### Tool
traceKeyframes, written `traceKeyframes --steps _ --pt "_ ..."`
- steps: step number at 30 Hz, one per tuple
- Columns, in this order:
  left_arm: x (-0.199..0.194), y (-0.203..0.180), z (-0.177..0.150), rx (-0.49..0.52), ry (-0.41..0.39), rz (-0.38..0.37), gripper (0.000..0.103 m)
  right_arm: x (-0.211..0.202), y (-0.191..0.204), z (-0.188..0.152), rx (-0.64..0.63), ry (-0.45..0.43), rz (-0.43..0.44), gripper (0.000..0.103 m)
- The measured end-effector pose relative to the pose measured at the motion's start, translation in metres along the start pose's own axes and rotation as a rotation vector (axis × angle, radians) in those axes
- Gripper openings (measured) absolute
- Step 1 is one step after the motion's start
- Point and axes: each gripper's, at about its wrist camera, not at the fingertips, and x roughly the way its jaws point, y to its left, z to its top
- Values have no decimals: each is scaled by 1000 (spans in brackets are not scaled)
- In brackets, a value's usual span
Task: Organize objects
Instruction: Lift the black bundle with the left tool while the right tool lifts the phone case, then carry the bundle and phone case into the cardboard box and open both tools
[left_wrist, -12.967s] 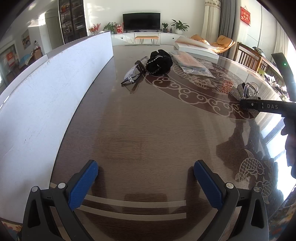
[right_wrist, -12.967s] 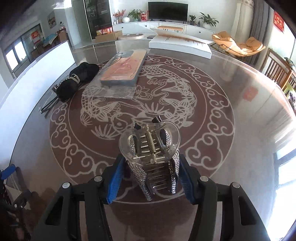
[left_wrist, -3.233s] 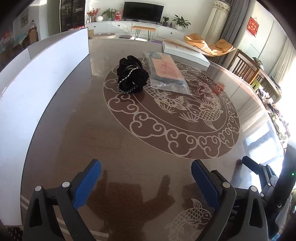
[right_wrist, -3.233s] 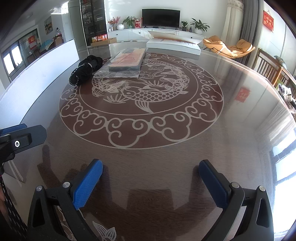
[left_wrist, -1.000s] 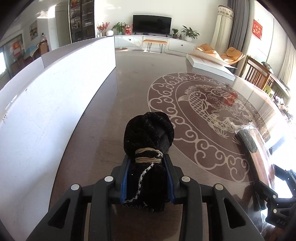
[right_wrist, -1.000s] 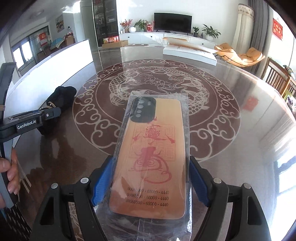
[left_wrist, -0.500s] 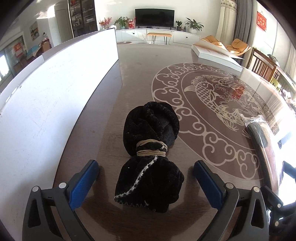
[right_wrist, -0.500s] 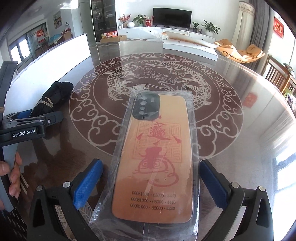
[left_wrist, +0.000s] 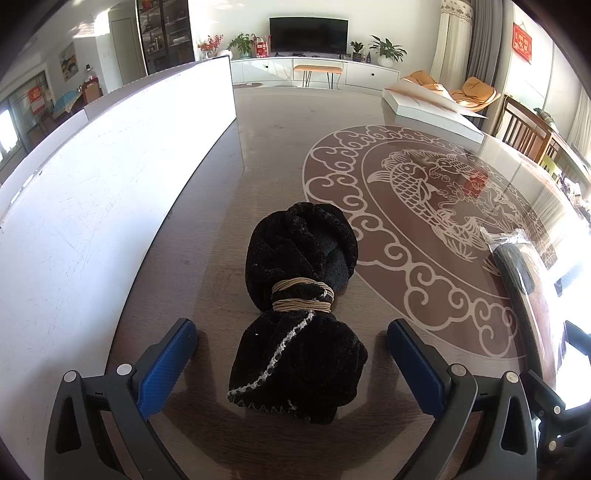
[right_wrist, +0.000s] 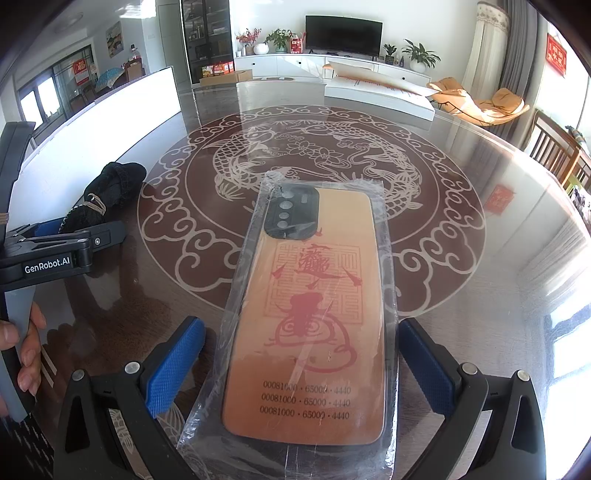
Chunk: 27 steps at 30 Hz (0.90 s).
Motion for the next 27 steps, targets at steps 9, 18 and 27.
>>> traceKeyframes --steps 9,18,27 --pt "0 0 0 0 0 0 103 0 0 0 0 0 0 103" --pt "0 0 -1 1 0 -2 103 5 -1 8 -8 63 7 103" --pt "-7 -11 1 80 -48 -64 32 17 -6 41 -97 191 59 76"
